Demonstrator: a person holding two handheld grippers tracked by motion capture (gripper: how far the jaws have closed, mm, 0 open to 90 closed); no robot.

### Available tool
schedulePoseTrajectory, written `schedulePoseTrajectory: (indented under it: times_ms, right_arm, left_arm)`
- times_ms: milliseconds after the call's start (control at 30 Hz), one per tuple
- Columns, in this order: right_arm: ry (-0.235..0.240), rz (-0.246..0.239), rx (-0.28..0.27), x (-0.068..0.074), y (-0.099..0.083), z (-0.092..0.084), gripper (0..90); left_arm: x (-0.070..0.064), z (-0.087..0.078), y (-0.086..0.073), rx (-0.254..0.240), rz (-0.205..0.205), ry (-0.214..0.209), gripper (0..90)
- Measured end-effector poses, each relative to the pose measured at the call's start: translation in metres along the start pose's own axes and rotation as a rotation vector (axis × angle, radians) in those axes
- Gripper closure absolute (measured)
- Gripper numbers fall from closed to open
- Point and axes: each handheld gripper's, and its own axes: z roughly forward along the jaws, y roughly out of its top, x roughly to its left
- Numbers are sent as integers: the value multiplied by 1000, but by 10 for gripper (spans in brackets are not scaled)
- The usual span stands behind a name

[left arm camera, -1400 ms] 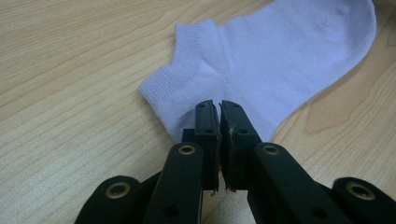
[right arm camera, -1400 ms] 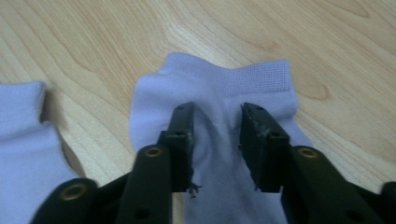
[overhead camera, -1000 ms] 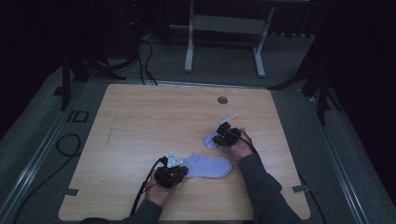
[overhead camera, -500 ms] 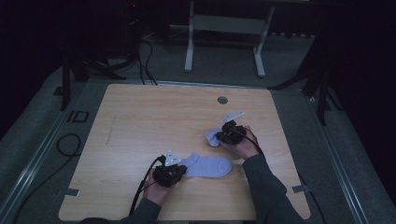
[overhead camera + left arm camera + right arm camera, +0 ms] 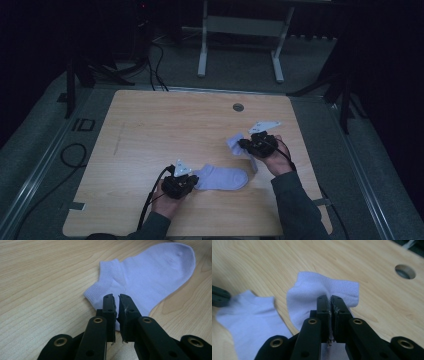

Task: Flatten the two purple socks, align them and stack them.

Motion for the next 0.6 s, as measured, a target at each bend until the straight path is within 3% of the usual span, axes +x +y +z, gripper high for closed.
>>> schedulePoseTrajectory:
  times_ms: [267, 600]
  right_arm:
    - [25, -8, -88, 10, 1, -30, 857]
    - [62, -39, -133, 30, -2, -45, 856]
  left_arm:
    - [1, 1, 0, 2, -2, 5, 835]
    - [1, 1, 0, 3, -3, 5, 834]
